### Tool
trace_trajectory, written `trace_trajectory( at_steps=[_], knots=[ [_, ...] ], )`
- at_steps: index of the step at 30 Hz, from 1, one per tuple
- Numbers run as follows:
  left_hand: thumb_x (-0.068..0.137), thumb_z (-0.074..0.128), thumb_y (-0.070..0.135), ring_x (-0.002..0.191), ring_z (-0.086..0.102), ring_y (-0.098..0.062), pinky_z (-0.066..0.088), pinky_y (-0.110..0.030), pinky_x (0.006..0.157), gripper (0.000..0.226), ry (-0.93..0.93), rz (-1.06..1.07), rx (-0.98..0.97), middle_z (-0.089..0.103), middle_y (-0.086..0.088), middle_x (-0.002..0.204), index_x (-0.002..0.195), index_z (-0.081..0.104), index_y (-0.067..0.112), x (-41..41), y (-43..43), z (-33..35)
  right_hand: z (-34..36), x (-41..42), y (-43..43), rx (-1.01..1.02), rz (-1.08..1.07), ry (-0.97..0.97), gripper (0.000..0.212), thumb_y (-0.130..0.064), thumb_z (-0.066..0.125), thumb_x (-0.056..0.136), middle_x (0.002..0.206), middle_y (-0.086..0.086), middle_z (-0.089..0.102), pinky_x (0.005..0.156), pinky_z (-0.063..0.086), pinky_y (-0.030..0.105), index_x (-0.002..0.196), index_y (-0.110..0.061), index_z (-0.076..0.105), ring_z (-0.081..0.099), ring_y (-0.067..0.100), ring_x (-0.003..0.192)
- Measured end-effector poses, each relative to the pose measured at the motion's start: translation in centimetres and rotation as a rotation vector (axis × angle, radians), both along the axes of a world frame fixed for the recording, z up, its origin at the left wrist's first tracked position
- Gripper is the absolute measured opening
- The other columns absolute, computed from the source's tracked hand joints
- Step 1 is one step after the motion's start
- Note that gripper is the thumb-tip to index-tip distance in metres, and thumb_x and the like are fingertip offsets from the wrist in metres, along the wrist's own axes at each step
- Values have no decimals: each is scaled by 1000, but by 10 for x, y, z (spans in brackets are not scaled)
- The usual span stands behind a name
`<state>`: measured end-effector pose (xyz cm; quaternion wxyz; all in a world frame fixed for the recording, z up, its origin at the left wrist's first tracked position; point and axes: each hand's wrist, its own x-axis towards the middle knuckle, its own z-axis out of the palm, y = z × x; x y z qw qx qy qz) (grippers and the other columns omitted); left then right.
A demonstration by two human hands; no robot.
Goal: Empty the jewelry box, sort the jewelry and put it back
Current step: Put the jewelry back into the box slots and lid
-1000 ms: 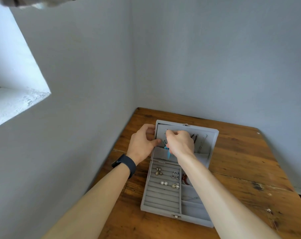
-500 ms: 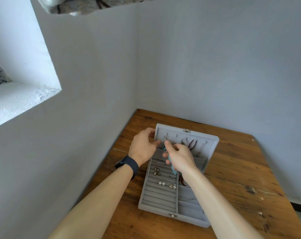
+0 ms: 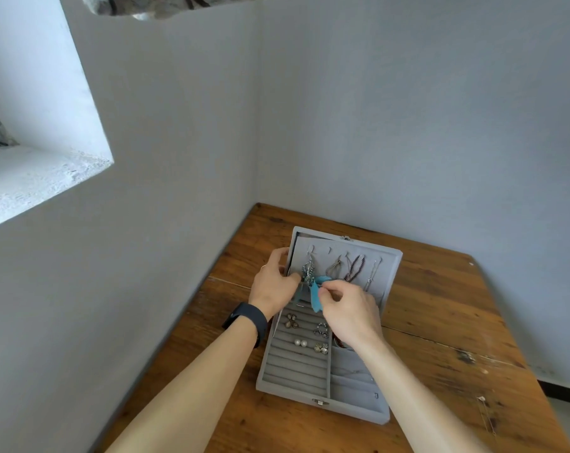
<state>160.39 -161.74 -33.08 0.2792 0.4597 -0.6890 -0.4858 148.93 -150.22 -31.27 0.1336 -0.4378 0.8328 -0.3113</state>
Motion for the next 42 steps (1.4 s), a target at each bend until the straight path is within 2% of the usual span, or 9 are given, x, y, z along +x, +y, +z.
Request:
trace_trajectory(
  at_steps=[3, 6, 10, 16, 21, 25, 31, 35, 42],
  knots=[
    [90, 61, 16, 118, 57, -17, 48, -36, 100, 60, 29, -9, 33, 63, 2, 126, 142, 42, 39, 1, 0, 1, -1, 8, -2, -5, 16, 283, 38, -58, 55, 91, 112, -12, 66, 78, 53, 32, 118, -33, 63, 65, 19, 101],
    [89, 62, 11, 117, 57, -15, 50, -35, 98, 64, 57, -22, 67, 63, 2, 125, 142, 43, 40, 3, 0, 1, -6, 14, -9, -5, 38, 373, 46, -65, 55, 88, 110, -8, 62, 72, 50, 30, 118, -29, 60, 64, 20, 100],
    [88, 61, 8, 113, 57, -12, 45, -20, 80, 63, 95, -29, 102, 63, 6, 114, 137, 45, 43, 4, -3, -1, -5, 17, -20, 0, 5, 392, 49, -63, 59, 87, 111, -4, 65, 74, 54, 34, 118, -24, 62, 63, 22, 103],
    [88, 61, 8, 120, 52, -13, 45, -35, 103, 65, 83, -34, 101, 60, 6, 121, 141, 44, 42, 4, -4, -1, 1, 17, -23, 4, 0, 457, 22, -38, 58, 96, 104, -2, 67, 73, 52, 34, 108, -22, 66, 65, 25, 100],
    [88, 62, 7, 116, 52, -10, 44, -26, 92, 68, 89, -42, 85, 60, 5, 122, 143, 42, 41, 4, -4, -3, 5, 12, -22, -41, -4, 469, 18, -29, 57, 96, 102, -1, 66, 70, 46, 30, 109, -20, 66, 64, 25, 97],
    [88, 63, 7, 115, 53, -11, 43, -23, 88, 69, 83, -48, 91, 59, 5, 119, 144, 41, 41, 5, -5, -3, 6, 12, -21, -37, -13, 551, 22, -25, 59, 96, 104, 1, 70, 69, 50, 34, 116, -19, 64, 62, 26, 99],
    [88, 64, 9, 116, 53, -10, 43, -25, 91, 70, 67, -56, 69, 62, 4, 124, 145, 41, 41, 5, -6, -2, 7, 4, -22, -76, 11, 648, 19, -26, 69, 91, 96, 3, 72, 71, 52, 36, 106, -17, 63, 60, 27, 93],
    [88, 64, 10, 112, 53, -11, 44, -25, 89, 70, 58, -58, 66, 62, 1, 126, 146, 40, 41, 4, -7, -4, 0, 0, -20, -55, 15, 610, 20, -34, 64, 94, 98, 1, 70, 72, 53, 34, 105, -18, 65, 62, 24, 93],
    [88, 64, 11, 114, 52, -10, 45, -28, 95, 69, 55, -55, 55, 61, 6, 122, 145, 40, 42, 4, -7, -6, -10, 10, -21, -75, -5, 518, 19, -27, 60, 95, 99, 3, 70, 73, 52, 34, 109, -17, 68, 64, 25, 94]
  ],
)
